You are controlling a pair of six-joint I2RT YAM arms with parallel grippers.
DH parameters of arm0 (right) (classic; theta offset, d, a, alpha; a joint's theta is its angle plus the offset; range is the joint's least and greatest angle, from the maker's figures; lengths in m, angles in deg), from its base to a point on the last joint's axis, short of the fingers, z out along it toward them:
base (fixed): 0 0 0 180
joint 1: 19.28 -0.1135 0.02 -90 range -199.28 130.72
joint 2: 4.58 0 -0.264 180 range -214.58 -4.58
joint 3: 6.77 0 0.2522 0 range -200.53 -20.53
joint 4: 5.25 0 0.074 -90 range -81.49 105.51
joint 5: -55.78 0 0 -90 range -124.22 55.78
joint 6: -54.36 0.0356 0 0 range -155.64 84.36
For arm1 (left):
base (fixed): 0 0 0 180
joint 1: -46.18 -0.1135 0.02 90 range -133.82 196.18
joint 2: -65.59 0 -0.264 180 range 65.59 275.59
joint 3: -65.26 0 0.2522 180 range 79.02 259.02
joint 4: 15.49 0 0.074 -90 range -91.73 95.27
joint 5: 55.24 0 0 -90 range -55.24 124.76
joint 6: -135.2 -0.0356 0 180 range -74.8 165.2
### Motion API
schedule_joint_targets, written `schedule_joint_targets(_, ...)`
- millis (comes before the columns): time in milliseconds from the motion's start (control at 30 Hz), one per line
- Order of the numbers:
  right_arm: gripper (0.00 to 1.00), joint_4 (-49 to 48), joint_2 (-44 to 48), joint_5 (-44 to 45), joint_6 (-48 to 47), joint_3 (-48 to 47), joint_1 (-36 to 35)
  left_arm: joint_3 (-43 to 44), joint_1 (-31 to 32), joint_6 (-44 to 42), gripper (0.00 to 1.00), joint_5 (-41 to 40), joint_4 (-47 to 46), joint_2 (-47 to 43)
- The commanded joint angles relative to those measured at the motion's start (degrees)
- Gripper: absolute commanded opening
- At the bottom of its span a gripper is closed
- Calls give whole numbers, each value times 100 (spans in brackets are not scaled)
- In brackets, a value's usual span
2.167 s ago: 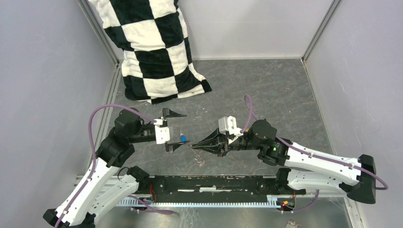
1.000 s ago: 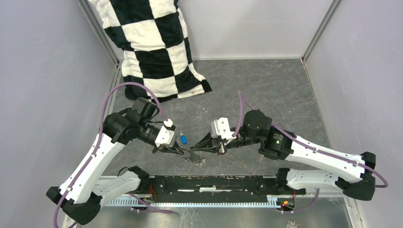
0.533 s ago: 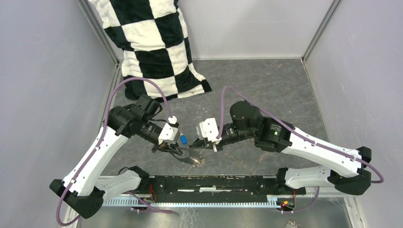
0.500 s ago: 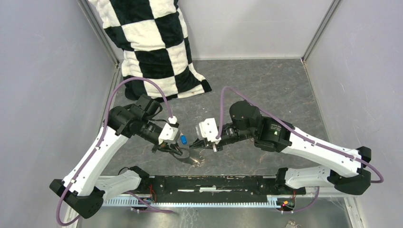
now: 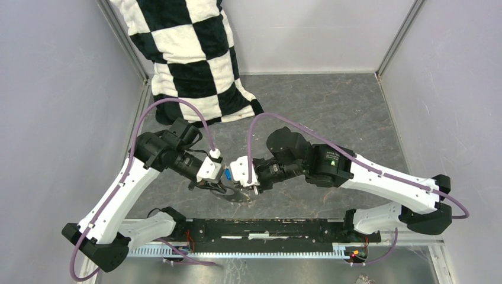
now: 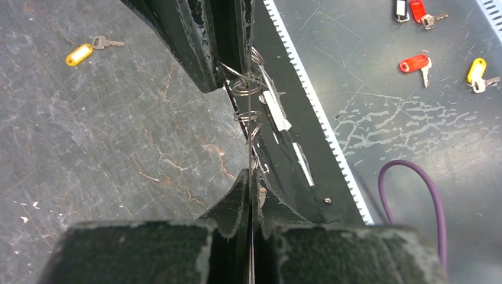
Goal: Put the keys on the keyring
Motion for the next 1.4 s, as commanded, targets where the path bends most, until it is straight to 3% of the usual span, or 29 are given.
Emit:
schedule_joint_targets(0,21,-200,157,29,-27,95,-68,275,1,-701,2,155,-33,-108)
schedule_joint_targets(467,47,-993,806,38,362,540,-63,-384,-1,-1996,2,-366,-824,-1171)
schedule_joint_targets(733,48,-1747,1267,-41,526,1401,-58,-669,-3,-2245,2,-249,-1580,-1692)
schedule_joint_targets(967,48,-2375,1258,-107,1410,1703,136,-1110,-3,-3911,2,-378,-1764,-2192)
schedule_joint_targets(1167,51,-2539,1217,-989,3285,1784,1006,-2229,-8,-4891,2,-920,-3243,-3039)
schedule_joint_targets(1300,51,-2816,1308,-1138,3927,2126,1134,-3192,-4,-5075,2,-1274,-5002,-3582)
schedule_joint_targets(1367,51,-2883,1273,-1205,4102,2183,1141,-3326,-8,-5233,2,-1360,-5339,-3621)
